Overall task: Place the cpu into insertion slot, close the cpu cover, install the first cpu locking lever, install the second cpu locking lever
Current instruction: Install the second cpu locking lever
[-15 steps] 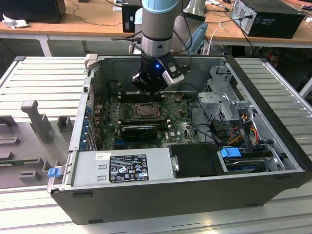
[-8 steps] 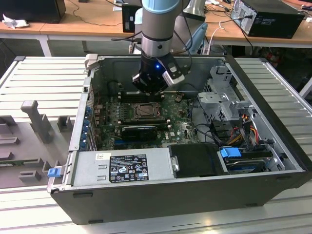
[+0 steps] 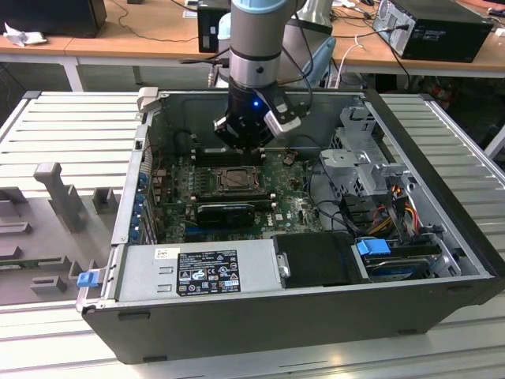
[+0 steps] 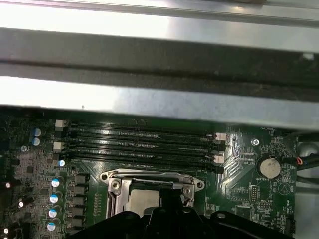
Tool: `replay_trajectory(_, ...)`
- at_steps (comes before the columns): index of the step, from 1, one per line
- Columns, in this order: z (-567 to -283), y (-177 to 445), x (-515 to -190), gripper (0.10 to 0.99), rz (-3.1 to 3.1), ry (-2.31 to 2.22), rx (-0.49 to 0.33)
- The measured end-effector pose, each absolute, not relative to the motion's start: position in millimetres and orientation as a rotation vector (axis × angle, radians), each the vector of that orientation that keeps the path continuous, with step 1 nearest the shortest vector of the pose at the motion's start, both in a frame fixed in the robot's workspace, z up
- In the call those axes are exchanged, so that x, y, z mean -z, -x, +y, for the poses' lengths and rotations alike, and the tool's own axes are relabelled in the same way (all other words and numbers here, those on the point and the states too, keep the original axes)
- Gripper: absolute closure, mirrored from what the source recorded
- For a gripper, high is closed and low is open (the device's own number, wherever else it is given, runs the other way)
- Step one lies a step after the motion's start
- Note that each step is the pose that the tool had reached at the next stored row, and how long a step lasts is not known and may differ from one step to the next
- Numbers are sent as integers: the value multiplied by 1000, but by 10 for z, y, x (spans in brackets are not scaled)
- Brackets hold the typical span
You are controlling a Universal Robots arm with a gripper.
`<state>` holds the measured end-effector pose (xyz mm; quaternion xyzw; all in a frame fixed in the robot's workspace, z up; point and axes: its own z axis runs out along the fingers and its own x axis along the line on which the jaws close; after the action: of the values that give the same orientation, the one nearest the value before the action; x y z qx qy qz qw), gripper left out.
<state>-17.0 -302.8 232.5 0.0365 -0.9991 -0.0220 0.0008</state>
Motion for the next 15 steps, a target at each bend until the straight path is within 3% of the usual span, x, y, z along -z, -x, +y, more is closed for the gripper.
replay_trajectory(15, -3382, 169, -2325, 980, -3137, -115, 69)
